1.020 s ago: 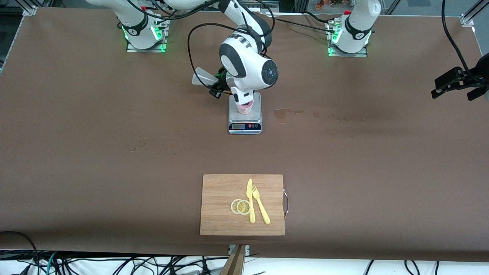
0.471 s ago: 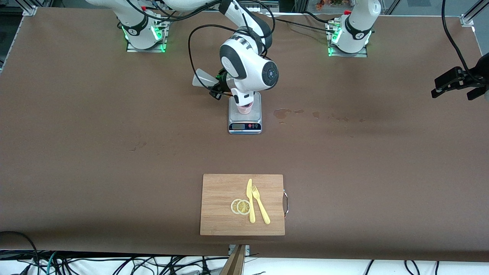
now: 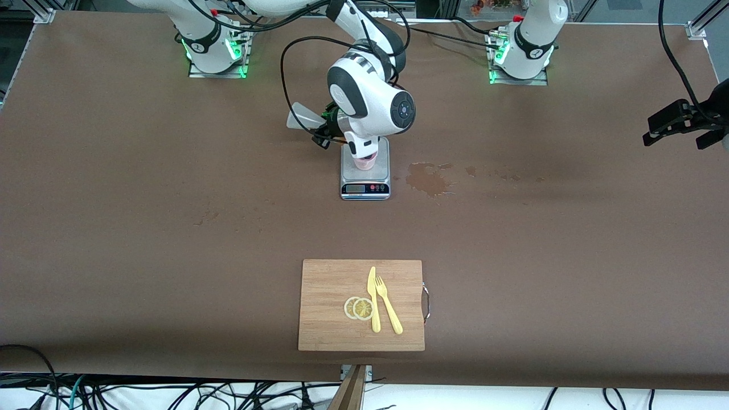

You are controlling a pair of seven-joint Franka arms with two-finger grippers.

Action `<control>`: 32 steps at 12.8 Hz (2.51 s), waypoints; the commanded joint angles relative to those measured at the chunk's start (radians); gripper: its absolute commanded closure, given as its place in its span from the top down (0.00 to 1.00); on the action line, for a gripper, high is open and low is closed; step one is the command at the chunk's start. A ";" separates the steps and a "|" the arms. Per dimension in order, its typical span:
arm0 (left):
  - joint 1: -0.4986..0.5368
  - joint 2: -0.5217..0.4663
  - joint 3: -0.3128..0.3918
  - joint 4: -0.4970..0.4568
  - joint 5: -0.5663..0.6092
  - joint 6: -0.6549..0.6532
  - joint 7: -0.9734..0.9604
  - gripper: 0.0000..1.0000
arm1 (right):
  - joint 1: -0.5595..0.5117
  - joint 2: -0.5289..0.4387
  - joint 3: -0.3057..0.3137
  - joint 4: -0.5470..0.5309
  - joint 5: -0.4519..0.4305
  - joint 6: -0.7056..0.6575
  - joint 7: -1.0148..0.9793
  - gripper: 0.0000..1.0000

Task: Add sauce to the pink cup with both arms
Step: 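Carry the sauce bottle back to its spot with the right gripper, then lower the sauce bottle onto the table with the right gripper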

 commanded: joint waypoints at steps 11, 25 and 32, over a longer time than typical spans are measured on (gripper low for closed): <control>0.004 -0.003 -0.004 0.017 -0.013 -0.025 0.009 1.00 | -0.439 -0.305 0.128 -0.083 0.123 0.072 -0.252 0.29; -0.012 0.004 -0.025 0.031 -0.075 -0.040 0.009 1.00 | -1.173 -0.560 0.174 -0.527 0.570 0.324 -1.390 0.29; -0.006 0.012 -0.071 0.025 -0.058 -0.039 0.066 1.00 | -1.354 -0.263 0.124 -0.550 0.830 0.324 -2.020 0.29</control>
